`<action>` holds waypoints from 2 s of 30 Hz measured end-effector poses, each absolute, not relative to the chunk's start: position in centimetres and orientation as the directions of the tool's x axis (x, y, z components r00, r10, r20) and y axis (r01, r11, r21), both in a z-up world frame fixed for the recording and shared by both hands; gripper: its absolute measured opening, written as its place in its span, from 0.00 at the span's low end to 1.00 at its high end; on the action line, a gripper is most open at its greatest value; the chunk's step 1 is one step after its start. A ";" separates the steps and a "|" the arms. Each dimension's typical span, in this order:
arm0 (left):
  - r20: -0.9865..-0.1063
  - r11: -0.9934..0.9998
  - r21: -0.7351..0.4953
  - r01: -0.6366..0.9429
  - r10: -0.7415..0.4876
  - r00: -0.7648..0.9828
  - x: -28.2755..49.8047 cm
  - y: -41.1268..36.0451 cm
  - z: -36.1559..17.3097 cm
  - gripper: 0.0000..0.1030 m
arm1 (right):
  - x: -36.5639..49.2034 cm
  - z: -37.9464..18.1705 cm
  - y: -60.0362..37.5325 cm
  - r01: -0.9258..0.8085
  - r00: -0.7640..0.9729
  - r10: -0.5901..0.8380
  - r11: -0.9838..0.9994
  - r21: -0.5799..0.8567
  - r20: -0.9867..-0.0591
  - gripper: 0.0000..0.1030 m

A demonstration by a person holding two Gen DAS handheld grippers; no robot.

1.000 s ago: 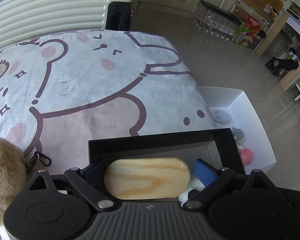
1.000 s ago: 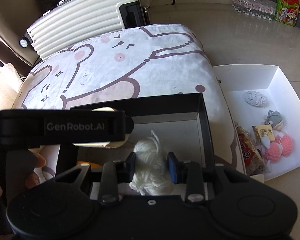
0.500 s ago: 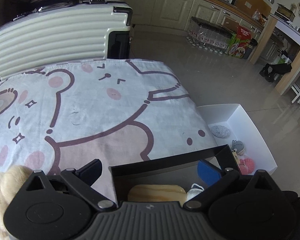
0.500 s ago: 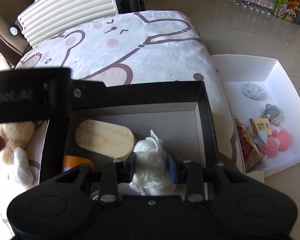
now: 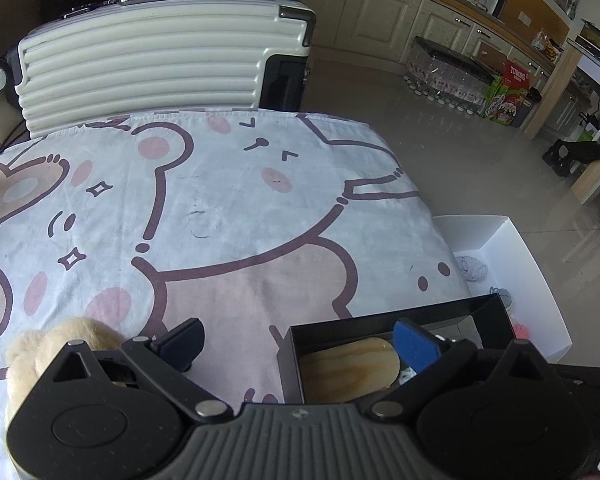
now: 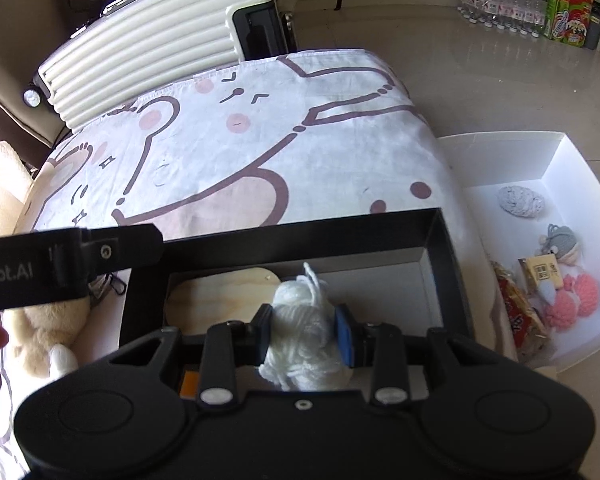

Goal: Organize objects
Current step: 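Lower the wooden board into the black box and open the left tool, then lower the white yarn ball into the black box and open the right tool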

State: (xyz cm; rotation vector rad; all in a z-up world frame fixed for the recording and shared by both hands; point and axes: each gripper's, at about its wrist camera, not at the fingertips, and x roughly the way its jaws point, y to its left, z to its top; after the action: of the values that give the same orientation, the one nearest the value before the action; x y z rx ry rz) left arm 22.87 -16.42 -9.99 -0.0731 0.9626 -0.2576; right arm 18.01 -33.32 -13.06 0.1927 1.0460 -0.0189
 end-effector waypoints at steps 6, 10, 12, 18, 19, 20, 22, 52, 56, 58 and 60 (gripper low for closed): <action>-0.804 0.965 -0.171 0.200 -0.254 0.538 22.7 -16.7 -10.1 0.97 | 17.4 -13.4 -32.4 0.038 0.448 0.151 0.982 0.187 -0.881 0.33; -0.805 0.966 -0.165 0.199 -0.249 0.539 22.6 -16.5 -10.0 0.96 | 17.8 -14.2 -31.5 0.020 0.438 0.199 0.973 0.231 -0.877 0.33; -0.806 0.967 -0.166 0.195 -0.247 0.537 22.7 -16.4 -10.1 0.96 | 17.8 -14.4 -31.1 0.006 0.436 0.206 0.973 0.232 -0.876 0.34; -0.807 0.964 -0.162 0.209 -0.252 0.535 22.5 -16.7 -10.0 0.96 | 17.5 -14.5 -31.2 0.005 0.420 0.265 0.956 0.294 -0.868 0.41; -0.806 0.964 -0.161 0.211 -0.252 0.536 22.4 -16.8 -10.0 0.96 | 17.4 -14.4 -31.2 0.006 0.424 0.267 0.955 0.297 -0.866 0.42; -0.806 0.964 -0.159 0.211 -0.251 0.536 22.4 -16.8 -9.9 0.96 | 17.4 -14.2 -31.3 0.005 0.427 0.268 0.954 0.299 -0.864 0.48; -0.806 0.965 -0.156 0.211 -0.248 0.537 22.2 -16.7 -9.8 0.96 | 17.3 -13.8 -31.2 0.001 0.436 0.259 0.958 0.288 -0.862 0.52; -0.823 0.983 -0.039 0.181 -0.134 0.551 17.5 -14.8 -7.4 0.97 | 11.8 -7.3 -33.5 0.123 0.603 -0.049 0.992 0.032 -0.796 0.77; -0.827 0.983 -0.030 0.179 -0.125 0.548 16.8 -14.4 -7.2 0.98 | 11.0 -6.7 -33.6 0.143 0.615 -0.072 0.989 0.022 -0.785 0.84; -0.827 0.984 -0.023 0.178 -0.119 0.550 16.4 -14.3 -7.1 0.99 | 10.6 -6.5 -33.4 0.148 0.619 -0.081 0.989 0.015 -0.781 0.88; -0.827 0.984 -0.015 0.176 -0.111 0.552 16.1 -14.1 -6.9 1.00 | 10.2 -6.2 -33.3 0.150 0.624 -0.090 0.989 0.006 -0.776 0.91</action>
State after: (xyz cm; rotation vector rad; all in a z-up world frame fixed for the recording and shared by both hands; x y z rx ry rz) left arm 16.08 -14.10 -6.89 0.0724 0.9722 -0.1696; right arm 10.24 -33.30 -6.23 0.0723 0.8869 -0.1376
